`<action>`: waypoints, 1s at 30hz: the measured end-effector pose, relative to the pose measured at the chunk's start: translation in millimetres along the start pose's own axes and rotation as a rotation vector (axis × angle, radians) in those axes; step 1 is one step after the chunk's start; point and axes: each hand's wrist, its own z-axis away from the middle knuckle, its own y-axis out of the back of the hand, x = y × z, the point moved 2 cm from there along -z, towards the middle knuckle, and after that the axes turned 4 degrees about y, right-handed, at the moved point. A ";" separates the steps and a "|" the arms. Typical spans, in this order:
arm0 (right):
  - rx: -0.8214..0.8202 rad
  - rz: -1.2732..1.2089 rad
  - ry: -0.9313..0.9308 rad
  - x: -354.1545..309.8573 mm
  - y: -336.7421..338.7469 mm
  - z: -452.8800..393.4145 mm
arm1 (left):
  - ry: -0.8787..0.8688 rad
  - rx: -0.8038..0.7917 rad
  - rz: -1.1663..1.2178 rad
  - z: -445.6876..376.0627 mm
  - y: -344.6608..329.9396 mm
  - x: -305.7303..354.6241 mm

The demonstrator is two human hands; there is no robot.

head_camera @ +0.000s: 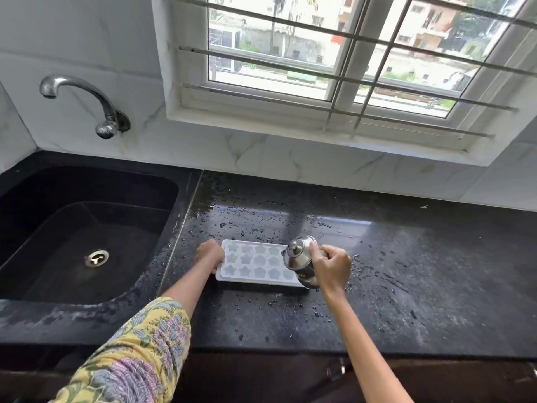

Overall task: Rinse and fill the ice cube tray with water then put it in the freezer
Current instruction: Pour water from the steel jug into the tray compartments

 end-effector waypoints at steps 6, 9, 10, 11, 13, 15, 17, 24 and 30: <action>-0.040 0.031 0.017 16.3 -5.3 6.0 | -0.034 0.002 -0.010 -4.4 -2.0 -1.0; -0.043 0.026 0.028 17.6 -5.1 7.6 | -0.035 -0.003 -0.024 -5.4 -2.2 -1.1; -0.038 0.029 0.030 17.2 -4.3 7.9 | -0.035 -0.010 -0.024 -5.6 -2.6 -1.0; -0.032 0.032 0.030 16.8 -3.6 7.7 | -0.036 -0.016 -0.024 -6.4 -3.2 -0.9; -0.024 0.037 0.030 16.8 -1.9 6.9 | -0.036 -0.022 -0.026 -7.6 -4.0 -1.2; -0.017 0.041 0.022 16.4 -0.2 5.7 | -0.034 -0.021 -0.028 -9.0 -4.8 -0.8; -0.010 0.044 0.023 15.2 1.2 4.8 | -0.032 -0.017 -0.032 -9.2 -5.6 0.0; -0.005 0.049 0.049 15.6 2.9 6.3 | -0.022 -0.005 -0.029 -11.2 -7.4 -0.9; -0.032 0.030 0.006 18.3 3.0 10.6 | -0.018 0.005 -0.038 -12.4 -7.8 -1.2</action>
